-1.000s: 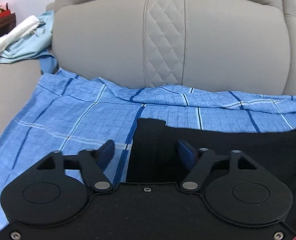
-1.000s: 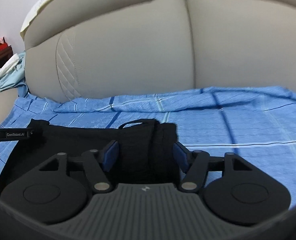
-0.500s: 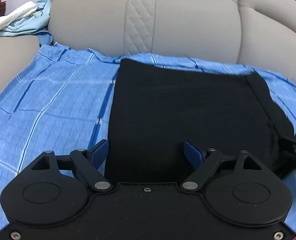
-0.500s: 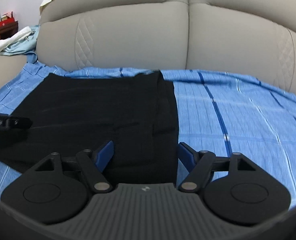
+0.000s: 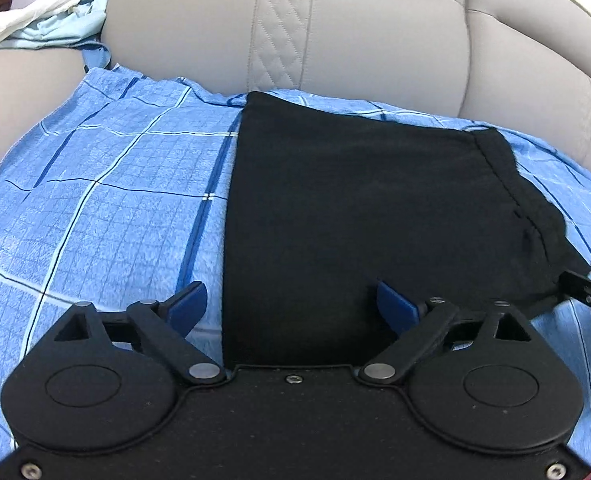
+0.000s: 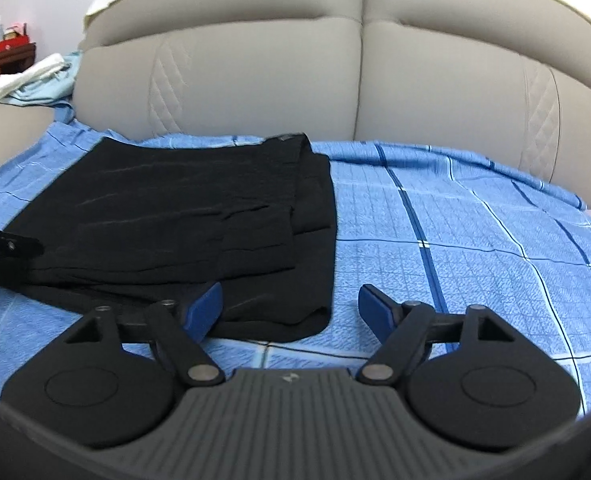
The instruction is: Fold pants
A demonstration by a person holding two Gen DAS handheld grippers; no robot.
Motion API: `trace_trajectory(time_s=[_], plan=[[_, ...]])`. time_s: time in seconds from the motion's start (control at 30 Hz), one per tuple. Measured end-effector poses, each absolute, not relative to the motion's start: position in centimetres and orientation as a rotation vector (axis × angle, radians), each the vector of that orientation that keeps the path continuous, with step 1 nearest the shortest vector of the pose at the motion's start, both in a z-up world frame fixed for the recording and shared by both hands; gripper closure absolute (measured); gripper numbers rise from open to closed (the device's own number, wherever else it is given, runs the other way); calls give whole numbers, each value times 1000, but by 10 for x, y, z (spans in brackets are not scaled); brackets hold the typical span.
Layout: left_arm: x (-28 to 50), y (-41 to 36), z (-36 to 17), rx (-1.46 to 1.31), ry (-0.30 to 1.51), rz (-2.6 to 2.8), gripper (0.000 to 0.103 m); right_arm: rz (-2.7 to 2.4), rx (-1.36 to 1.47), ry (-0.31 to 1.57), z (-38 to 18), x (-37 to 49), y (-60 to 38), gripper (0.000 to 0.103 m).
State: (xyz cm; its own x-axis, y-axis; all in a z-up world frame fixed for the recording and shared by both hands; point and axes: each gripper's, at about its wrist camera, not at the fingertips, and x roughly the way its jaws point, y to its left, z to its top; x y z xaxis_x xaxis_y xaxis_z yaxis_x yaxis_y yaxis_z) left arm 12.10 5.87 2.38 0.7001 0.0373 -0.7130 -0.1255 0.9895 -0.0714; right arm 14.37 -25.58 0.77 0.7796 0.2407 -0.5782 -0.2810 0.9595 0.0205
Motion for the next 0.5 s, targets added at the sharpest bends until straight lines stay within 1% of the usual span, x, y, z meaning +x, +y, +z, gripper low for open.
trace_trajectory(time_s=[0.23, 0.5], plan=[[100, 42, 23, -103, 781, 57, 3, 329, 13, 603, 11, 115, -250, 15], [86, 26, 19, -58, 764, 63, 1, 359, -78, 623, -4, 103, -224, 11]])
